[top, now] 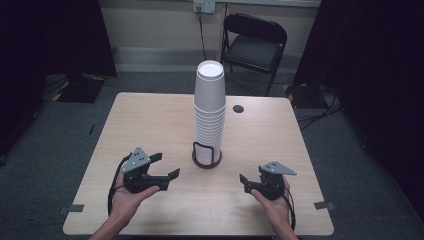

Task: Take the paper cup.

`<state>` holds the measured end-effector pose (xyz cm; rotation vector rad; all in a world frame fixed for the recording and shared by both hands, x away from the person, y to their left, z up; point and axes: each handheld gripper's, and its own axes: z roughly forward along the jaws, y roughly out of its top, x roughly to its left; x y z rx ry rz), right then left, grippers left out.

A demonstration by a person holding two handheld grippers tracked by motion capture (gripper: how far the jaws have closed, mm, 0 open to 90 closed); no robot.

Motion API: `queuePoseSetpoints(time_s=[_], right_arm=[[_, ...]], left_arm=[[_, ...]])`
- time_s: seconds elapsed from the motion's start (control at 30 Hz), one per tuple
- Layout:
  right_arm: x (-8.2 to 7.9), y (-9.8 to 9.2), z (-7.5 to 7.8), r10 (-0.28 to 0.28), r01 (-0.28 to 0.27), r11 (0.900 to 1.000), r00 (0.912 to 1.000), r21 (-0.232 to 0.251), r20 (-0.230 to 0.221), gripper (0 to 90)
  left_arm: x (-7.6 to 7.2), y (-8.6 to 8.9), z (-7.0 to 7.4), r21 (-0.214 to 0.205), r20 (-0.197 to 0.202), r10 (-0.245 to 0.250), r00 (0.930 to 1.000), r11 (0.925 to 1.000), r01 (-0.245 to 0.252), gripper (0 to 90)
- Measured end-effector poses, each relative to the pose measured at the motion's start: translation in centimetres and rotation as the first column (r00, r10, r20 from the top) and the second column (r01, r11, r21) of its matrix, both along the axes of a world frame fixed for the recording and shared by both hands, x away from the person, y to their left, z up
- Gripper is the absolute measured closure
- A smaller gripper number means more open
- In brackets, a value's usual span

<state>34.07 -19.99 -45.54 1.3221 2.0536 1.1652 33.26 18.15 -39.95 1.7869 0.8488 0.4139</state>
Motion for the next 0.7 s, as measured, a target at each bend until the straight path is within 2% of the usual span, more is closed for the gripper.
queuePoseSetpoints(time_s=[0.1,0.2,0.3,0.37,0.43,0.53,0.57,0.7], right_arm=[[-0.1,0.0,0.0,0.007,-0.007,1.0,1.0,0.0,0.006,20.0],[-0.1,0.0,0.1,-0.001,0.001,1.0,1.0,0.002,0.003,20.2],[0.3,-0.4,-0.2,-0.016,0.016,0.9997,0.9997,0.02,-0.019,21.1],[0.4,-0.6,-0.3,-0.018,0.018,0.9996,0.9996,0.02,-0.021,21.3],[0.4,-0.6,-0.3,-0.019,0.02,0.9996,0.9996,0.02,-0.021,21.3],[0.4,-0.7,-0.3,-0.021,0.022,0.9995,0.9996,0.023,-0.019,21.4],[0.4,-0.7,-0.3,-0.023,0.023,0.9995,0.9996,0.022,-0.019,21.1],[0.3,-0.7,-0.3,-0.023,0.024,0.9994,0.9996,0.023,-0.015,20.9]], left_arm=[[0.4,-0.2,0.7,0.001,0.021,-0.007,0.9998,1.0,0.007,16.0],[1.0,-0.3,1.7,-0.03,0.033,0.005,0.9995,0.9995,-0.004,16.1],[1.6,-0.4,2.5,-0.05,0.036,0.009,0.9993,0.9987,-0.008,15.9],[2.0,-0.5,3.0,-0.035,0.055,0.011,0.9984,0.9993,-0.009,15.6],[2.3,-0.6,3.4,-0.027,0.07,0.036,0.9969,0.9991,-0.034,15.5],[2.7,-0.7,4.0,-0.047,0.066,0.035,0.9972,0.9984,-0.032,15.5],[2.9,-0.9,4.5,-0.053,0.082,0.027,0.9963,0.9983,-0.023,15.5],[3.2,-1.1,5.3,-0.064,0.093,0.018,0.9955,0.9979,-0.012,15.5]])
